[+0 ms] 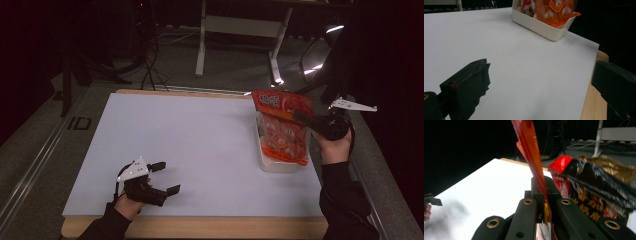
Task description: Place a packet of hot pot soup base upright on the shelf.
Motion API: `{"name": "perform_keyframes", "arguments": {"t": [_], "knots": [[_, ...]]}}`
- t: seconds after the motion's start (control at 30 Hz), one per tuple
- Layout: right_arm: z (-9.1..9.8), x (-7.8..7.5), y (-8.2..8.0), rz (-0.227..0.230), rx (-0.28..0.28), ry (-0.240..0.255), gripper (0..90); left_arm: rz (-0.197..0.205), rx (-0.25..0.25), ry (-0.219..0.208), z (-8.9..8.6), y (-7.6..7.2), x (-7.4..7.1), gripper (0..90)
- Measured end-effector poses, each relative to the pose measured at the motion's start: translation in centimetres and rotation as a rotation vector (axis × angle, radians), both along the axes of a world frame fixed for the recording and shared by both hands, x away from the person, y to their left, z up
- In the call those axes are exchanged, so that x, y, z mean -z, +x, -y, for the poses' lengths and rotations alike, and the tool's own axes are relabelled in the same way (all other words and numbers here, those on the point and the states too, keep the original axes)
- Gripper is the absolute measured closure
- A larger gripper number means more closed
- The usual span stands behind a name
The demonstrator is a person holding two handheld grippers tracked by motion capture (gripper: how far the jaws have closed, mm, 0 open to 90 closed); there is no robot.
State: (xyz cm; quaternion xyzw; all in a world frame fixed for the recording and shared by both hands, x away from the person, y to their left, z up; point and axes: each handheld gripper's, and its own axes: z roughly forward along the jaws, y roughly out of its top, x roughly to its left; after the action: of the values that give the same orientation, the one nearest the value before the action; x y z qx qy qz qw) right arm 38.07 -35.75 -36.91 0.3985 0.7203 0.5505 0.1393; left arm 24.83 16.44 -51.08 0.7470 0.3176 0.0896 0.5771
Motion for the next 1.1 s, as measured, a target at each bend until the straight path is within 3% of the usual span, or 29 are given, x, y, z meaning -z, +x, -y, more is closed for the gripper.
{"name": "perform_keyframes", "arguments": {"t": [0.03,0.1,0.2,0.5,0.57,0.83,1.1], "knots": [[0.6,1.0,0.0,-0.015,0.005,0.015,89.9,-0.003,0.001,-0.001,0.0,0.0,0.1,1.8],[1.0,1.6,-0.2,-0.016,0.022,0.015,89.8,-0.004,-0.003,0.000,0.0,0.0,0.1,1.8],[1.7,2.2,-0.5,-0.024,0.028,0.032,89.8,-0.005,-0.006,0.004,0.0,0.0,0.2,1.8],[2.5,3.7,-1.0,-0.045,0.040,-0.008,89.6,-0.005,0.002,0.008,0.1,0.1,0.3,1.9],[2.7,4.1,-1.2,-0.041,0.036,0.017,89.6,-0.008,0.003,0.005,0.1,0.1,0.4,1.9],[2.7,4.2,-1.5,-0.008,0.051,-0.047,89.3,-0.006,-0.004,0.004,0.0,0.2,0.4,1.9],[3.7,4.5,-1.0,-0.044,0.071,-0.013,88.6,-0.020,-0.012,-0.009,-0.2,0.3,0.5,1.9]]}}
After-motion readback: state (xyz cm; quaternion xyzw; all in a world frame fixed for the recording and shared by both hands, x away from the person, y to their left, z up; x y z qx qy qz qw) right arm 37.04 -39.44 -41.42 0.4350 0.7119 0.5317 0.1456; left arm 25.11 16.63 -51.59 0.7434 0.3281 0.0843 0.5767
